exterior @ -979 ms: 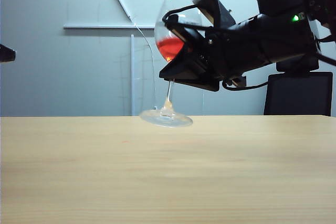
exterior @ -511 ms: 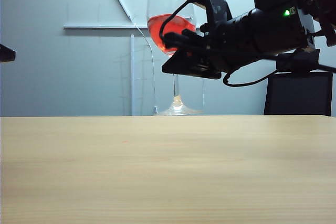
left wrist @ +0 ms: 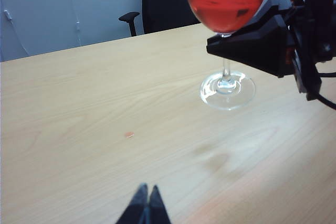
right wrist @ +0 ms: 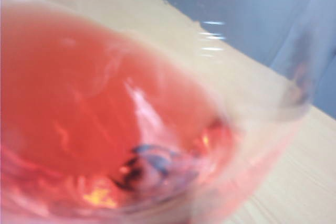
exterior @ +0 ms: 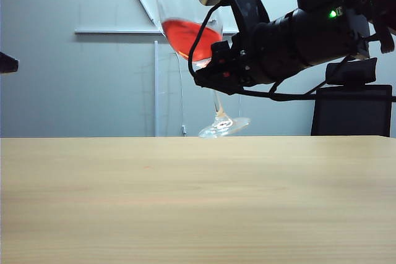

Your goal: Gently pick up the goblet, rotate it counterclockwise for two full turns (viewing from above), and then place it back on the table.

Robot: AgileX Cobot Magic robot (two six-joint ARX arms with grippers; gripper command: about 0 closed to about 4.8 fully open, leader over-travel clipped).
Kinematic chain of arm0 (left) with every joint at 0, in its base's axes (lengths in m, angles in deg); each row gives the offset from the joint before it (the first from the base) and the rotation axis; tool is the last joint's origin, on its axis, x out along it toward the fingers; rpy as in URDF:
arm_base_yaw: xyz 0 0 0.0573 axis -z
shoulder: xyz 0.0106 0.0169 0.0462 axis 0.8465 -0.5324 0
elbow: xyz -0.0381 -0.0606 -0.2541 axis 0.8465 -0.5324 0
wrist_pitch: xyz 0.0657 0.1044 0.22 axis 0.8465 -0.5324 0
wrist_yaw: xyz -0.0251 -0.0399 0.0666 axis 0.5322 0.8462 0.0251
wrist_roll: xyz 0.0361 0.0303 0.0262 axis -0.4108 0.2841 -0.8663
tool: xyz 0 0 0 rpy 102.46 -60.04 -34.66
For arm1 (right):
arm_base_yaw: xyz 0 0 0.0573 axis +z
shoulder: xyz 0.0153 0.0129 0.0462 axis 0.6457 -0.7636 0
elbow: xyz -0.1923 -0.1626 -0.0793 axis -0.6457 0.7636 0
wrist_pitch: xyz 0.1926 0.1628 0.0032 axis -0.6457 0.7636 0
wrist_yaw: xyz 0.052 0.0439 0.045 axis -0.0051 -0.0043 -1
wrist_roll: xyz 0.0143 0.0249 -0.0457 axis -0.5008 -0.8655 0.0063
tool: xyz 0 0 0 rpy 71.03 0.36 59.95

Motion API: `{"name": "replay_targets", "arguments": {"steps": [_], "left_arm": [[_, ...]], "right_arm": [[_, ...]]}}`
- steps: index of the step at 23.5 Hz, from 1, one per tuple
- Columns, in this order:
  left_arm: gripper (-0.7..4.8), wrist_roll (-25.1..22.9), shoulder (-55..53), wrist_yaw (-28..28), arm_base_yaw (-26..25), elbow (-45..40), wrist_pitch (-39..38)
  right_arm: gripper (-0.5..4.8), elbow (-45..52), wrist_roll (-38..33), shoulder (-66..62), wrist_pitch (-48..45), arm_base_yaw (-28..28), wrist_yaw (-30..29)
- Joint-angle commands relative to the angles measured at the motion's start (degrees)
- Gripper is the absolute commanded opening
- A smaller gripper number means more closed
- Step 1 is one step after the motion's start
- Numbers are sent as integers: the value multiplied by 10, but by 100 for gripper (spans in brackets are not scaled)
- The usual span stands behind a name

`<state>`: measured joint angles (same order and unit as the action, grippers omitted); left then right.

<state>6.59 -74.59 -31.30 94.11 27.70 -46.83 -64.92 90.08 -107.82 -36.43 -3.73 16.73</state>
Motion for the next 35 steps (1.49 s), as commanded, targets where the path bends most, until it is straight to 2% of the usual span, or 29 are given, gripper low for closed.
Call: {"name": "replay_targets", "arguments": {"steps": [1,3,6,15,25,29,35], "left_arm": [[-5,0,0,1,1,1,7],[-5,0,0,1,1,1,7],[-5,0,0,1,1,1,7],[-5,0,0,1,1,1,7],[-5,0,0,1,13,1,7],[-5,0,0,1,24,1,7],[-5,0,0,1,24,1,7]], "right_arm": [[-5,-3,-63,5,-92,-2,-54],[-5,-3,-104,5,-136,-2,-80],[-5,-3,-149,5,-183,-2,-88],[-5,15,-238,5,-221,-2,-101],[-5,82,-267,1,-238,-22,-100],[-5,80,-267,-32,-237,-27,-102],[-5,62,-266,-117,-284,-27,-101]]}}
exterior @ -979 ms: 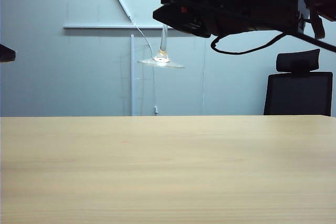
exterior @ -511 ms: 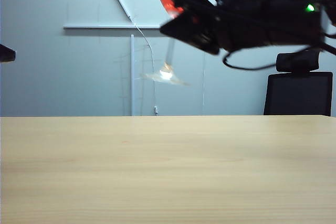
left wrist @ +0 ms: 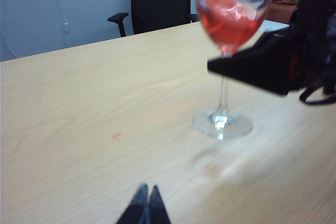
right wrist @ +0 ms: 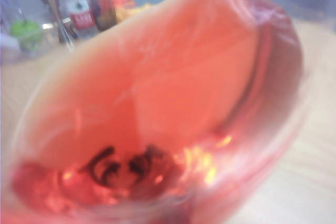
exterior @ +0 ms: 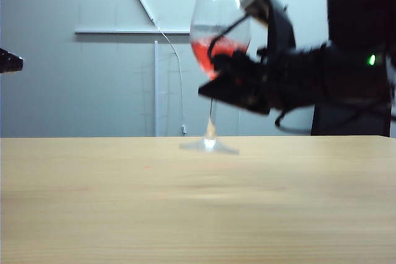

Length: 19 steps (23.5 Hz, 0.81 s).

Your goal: Gently pick up the goblet, rotate it counterclockwise for two full turns (viewing from above), and then place it back on the table.

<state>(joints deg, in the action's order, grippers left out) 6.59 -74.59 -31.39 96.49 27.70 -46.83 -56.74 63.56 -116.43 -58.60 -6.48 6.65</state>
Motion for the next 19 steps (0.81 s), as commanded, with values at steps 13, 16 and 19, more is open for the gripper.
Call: {"name": "replay_targets", "arguments": {"steps": [13,16,19], "left_arm": [[-5,0,0,2,0,1,7],[-5,0,0,2,0,1,7],[-5,0,0,2,0,1,7]], "right_arm": [[-5,-60,55,-104,-86,2,5],[-5,-61,76,-105,-83,2,6],[-5,-61,87,-105,-78,2,16]]}}
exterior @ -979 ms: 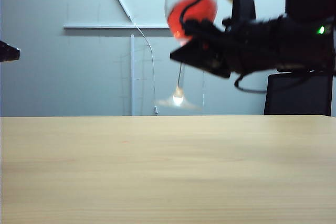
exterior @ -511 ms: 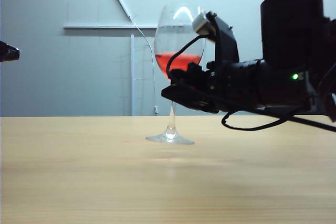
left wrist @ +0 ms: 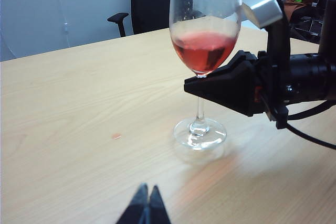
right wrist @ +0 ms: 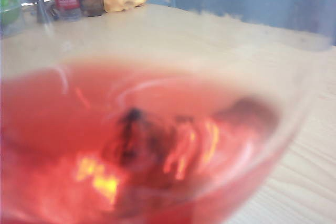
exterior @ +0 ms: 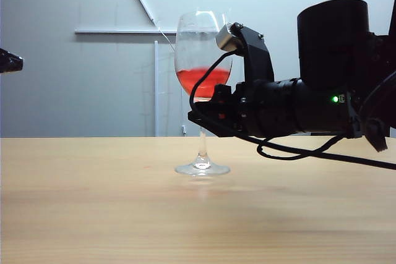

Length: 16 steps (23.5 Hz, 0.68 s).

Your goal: Gently pick up the goblet, rotate it counterclockwise for two full turns (viewing from above), and then place it back on the table.

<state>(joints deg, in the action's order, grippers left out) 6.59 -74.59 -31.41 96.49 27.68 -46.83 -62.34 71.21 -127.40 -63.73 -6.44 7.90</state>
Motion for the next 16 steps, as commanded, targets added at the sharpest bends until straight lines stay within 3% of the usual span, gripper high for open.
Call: {"name": "replay_targets", "arguments": {"steps": [1,16], "left_arm": [[-5,0,0,2,0,2,7],[-5,0,0,2,0,2,7]], "right_arm": [[-5,-5,11,5,-27,1,3],[3,-5,17,5,-6,1,4]]}}
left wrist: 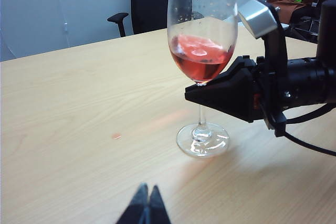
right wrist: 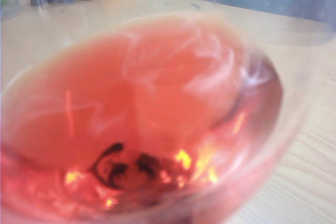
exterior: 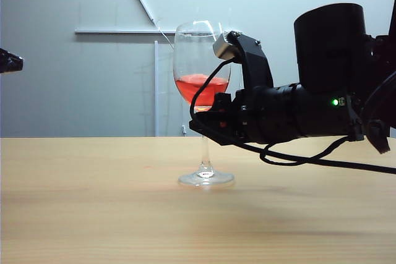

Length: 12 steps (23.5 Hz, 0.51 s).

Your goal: Gently pick up the goblet, rotate it counterclockwise for two full turns (viewing from above), and then place it back on the table.

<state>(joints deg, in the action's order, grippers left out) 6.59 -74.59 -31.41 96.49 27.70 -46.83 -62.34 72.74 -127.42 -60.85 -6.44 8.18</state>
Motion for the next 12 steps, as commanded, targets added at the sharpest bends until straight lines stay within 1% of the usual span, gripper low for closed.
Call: {"name": "replay_targets", "arguments": {"steps": [1,3,4,8,10,11,12], "left_arm": [[-5,0,0,2,0,1,7],[-5,0,0,2,0,1,7],[-5,0,0,2,0,1,7],[-5,0,0,2,0,1,7],[-5,0,0,2,0,1,7],[-5,0,0,2,0,1,7],[-5,0,0,2,0,1,7]], "right_arm": [[19,-5,2,5,-34,1,1],[63,-5,2,5,-30,1,3],[74,-5,2,5,-30,1,3],[78,-4,2,5,-26,1,12],[139,-4,2,5,-26,1,16],[157,-2,2,5,-26,1,16],[163,0,2,5,-26,1,16]]}}
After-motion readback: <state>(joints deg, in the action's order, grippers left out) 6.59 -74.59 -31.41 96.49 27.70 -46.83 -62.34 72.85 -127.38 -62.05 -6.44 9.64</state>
